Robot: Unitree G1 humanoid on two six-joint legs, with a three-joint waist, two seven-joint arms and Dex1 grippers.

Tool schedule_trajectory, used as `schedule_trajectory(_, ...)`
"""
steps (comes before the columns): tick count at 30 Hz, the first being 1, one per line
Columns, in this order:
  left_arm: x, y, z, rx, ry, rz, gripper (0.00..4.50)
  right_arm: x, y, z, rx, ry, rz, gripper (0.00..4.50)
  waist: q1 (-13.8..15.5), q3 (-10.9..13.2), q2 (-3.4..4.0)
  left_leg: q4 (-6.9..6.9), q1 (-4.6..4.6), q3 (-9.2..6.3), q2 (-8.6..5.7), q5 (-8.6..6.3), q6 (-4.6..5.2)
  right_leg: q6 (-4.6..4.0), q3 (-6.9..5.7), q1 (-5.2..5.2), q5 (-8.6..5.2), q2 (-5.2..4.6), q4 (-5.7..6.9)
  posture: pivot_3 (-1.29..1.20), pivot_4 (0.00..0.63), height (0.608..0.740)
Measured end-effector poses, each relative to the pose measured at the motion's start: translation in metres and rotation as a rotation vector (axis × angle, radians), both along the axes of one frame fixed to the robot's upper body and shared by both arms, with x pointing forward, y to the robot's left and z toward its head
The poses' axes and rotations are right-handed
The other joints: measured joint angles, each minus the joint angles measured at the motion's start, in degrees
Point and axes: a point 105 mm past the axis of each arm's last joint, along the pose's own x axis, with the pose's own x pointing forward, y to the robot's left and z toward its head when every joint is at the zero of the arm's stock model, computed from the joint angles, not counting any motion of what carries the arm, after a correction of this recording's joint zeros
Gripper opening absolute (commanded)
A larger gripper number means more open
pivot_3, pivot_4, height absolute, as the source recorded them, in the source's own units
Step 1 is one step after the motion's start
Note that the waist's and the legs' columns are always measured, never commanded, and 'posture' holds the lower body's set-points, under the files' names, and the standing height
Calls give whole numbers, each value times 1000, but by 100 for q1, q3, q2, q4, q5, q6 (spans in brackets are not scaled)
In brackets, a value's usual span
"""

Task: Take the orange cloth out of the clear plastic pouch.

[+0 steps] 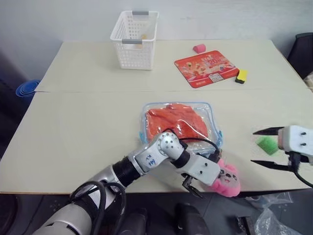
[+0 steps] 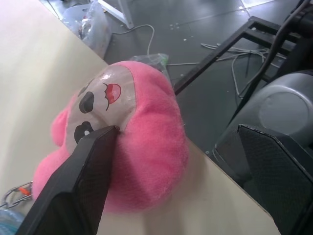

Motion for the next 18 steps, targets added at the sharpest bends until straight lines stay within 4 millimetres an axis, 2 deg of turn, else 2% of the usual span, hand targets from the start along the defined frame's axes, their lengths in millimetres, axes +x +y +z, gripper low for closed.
schedule_trajectory(4, 8, 6, 5, -25, 23, 52, 2670, 20, 6, -14, -97, -68, 67, 4338, -5, 0, 0, 1, -1, 0, -1, 0, 0, 0, -1, -2, 0, 0, 1, 0, 150, 740)
schedule_trajectory(8, 16, 14, 10, -48, 38, 109, 1421, 30, 12, -34, -153, -84, 138, 4338, -2, 0, 0, 4, -4, 1, -3, 0, 0, 0, -5, -5, 0, 1, 0, 0, 150, 740)
schedule_trajectory(12, 19, 19, 11, -61, 39, 134, 215, 36, 8, -39, -189, -106, 160, 4338, -2, -1, 2, 3, -5, 1, -2, 0, 0, 0, -6, -8, 0, 2, 2, 0, 150, 740)
schedule_trajectory(13, 19, 19, 12, -66, 39, 137, 52, 36, 8, -39, -191, -109, 165, 4338, -2, -1, 2, 4, -5, 1, -1, 0, 0, 0, -5, -8, 0, 2, 2, 0, 150, 740)
schedule_trajectory(18, 27, 32, 14, -66, 47, 205, 52, 41, 15, -41, -201, -135, 216, 4338, -35, -1, 2, 4, -5, 1, 3, 0, -1, 0, -5, -11, 0, 8, 8, 0, 150, 740)
